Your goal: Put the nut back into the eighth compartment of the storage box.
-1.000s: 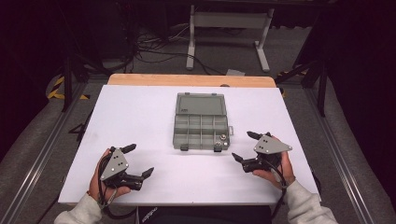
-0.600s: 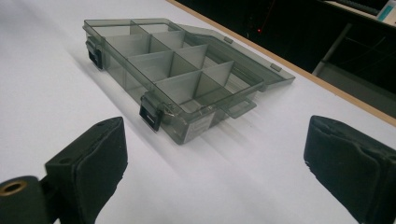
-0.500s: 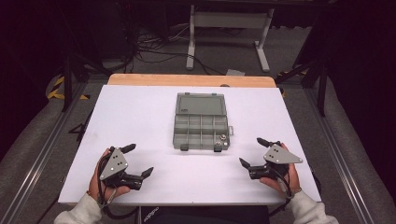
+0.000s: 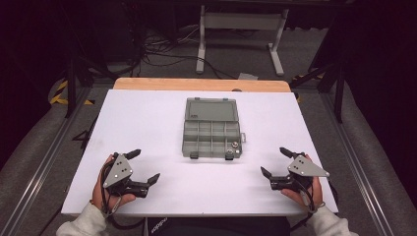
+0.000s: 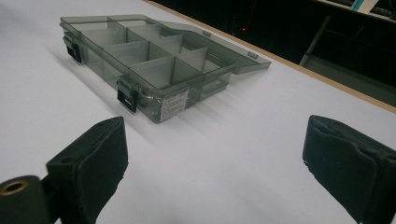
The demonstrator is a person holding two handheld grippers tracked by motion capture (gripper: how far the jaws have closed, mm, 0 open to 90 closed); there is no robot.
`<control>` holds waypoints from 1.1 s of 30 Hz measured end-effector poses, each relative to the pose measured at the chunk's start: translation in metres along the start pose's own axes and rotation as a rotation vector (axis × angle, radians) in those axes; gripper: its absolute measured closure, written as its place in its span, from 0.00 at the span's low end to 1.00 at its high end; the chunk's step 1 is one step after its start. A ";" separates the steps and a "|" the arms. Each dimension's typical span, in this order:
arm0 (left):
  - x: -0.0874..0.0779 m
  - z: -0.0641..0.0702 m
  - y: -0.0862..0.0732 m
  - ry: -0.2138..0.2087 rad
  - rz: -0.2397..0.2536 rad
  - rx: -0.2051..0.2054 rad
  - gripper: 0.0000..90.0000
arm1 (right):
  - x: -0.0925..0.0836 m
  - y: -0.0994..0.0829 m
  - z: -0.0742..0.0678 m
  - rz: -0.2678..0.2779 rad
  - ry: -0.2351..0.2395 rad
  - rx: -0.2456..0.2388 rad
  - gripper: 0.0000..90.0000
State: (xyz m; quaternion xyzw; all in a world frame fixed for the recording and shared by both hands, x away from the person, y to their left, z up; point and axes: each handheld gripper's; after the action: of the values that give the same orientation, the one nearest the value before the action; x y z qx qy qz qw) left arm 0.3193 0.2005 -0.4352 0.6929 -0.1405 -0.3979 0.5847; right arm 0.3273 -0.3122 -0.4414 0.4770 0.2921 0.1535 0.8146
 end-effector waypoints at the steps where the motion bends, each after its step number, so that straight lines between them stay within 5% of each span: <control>1: 0.000 0.000 0.000 0.000 0.002 0.001 0.04 | 0.000 0.001 0.000 0.003 0.001 0.004 0.08; 18: 0.002 0.003 0.000 -0.013 -0.002 0.012 0.04 | -0.001 0.005 -0.004 -0.001 -0.031 0.001 0.10; 33: 0.004 0.002 -0.001 -0.006 -0.016 0.004 0.04 | 0.004 0.003 -0.002 -0.009 -0.007 0.008 0.10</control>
State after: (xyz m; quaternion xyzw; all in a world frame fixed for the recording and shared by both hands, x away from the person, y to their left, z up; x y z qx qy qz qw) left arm 0.3203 0.1966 -0.4379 0.6940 -0.1374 -0.4045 0.5795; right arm 0.3293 -0.3071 -0.4407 0.4793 0.2919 0.1469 0.8145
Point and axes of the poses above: each handheld gripper's, and its own axes: x roughly forward along the jaws, y roughly out of its top, z roughly to its right, and after that the axes turned 9 degrees about -x, right-handed
